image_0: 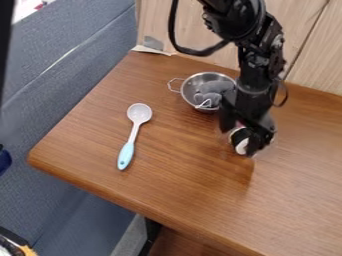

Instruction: Move the sushi on the right side of the table

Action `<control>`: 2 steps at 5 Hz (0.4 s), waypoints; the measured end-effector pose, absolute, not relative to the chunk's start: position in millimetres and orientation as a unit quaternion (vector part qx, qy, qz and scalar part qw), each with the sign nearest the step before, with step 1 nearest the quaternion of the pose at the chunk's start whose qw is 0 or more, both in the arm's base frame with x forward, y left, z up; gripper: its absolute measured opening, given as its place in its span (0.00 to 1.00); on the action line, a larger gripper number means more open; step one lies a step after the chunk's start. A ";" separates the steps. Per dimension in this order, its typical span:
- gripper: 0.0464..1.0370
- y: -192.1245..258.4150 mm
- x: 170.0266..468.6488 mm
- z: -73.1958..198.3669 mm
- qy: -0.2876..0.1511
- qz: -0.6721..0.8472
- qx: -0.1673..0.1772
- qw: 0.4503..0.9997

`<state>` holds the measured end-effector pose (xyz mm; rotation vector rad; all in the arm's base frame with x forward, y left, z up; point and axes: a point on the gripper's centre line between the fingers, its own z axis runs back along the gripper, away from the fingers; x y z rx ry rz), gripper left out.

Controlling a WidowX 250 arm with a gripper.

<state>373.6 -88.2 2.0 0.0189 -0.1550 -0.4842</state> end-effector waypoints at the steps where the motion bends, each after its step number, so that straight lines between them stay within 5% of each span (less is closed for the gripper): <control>1: 0.96 -81.9 373.5 15.7 -0.095 -0.228 -0.001 0.969; 2: 0.96 -78.7 373.5 40.9 -0.132 -0.225 -0.003 0.965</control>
